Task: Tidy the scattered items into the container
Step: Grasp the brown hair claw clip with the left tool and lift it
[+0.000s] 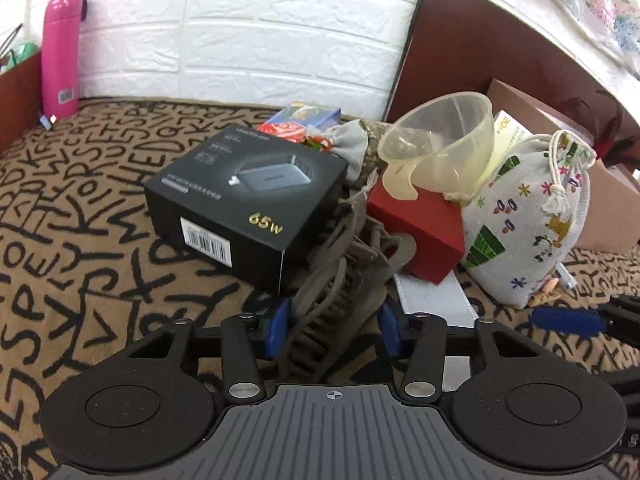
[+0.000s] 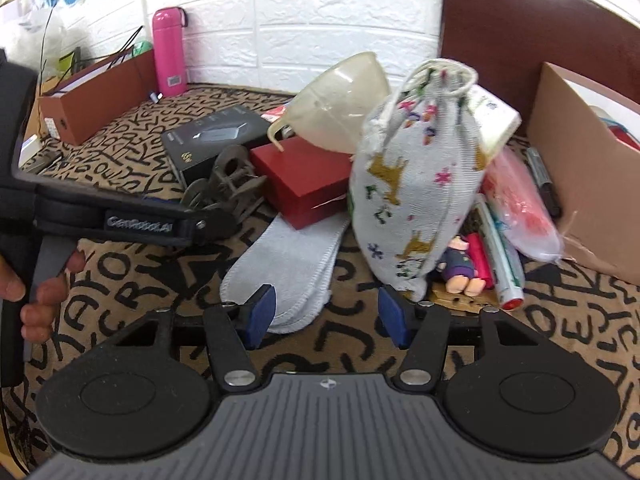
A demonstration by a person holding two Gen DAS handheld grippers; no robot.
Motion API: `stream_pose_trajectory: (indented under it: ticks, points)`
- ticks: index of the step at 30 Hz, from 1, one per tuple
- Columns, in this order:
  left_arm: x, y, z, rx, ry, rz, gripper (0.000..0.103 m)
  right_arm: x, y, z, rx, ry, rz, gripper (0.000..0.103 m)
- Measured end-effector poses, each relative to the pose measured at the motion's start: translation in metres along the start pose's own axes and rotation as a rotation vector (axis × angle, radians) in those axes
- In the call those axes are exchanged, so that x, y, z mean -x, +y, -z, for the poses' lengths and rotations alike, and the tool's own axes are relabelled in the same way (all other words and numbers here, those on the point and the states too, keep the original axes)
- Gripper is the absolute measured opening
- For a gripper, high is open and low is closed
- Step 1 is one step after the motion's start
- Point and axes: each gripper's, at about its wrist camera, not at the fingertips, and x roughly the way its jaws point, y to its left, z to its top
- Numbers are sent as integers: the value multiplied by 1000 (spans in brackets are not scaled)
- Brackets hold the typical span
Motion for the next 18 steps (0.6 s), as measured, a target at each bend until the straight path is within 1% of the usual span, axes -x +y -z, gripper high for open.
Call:
stream_pose_trajectory:
  ticks: [1,6,9,11,13,15,16,18]
  points:
    - [3,0,3,-6,7,9,38,2,-1,0,-3,-4,0,62]
    - [24,-5,26,-55,40,47,37,13,-1,3,-6,-25,-20,62]
    - [43,-1,43,-43,66,96,37,21,1,3,0,-39,-47,62]
    - [54,1,54,-29,75,112,37,26,4,2,-1,-47,-81,62]
    - [60,3,62,-9,70,106,41,30,8,0,-8,-54,-135,62]
    - [62,4,66,11,59,106,53,33,14,-2,-14,-58,-196,60]
    - [62,5,65,25,53,106,54,35,17,-3,-14,-56,-223,59]
    - [63,3,67,22,48,103,54,35,27,-6,9,-51,-261,50]
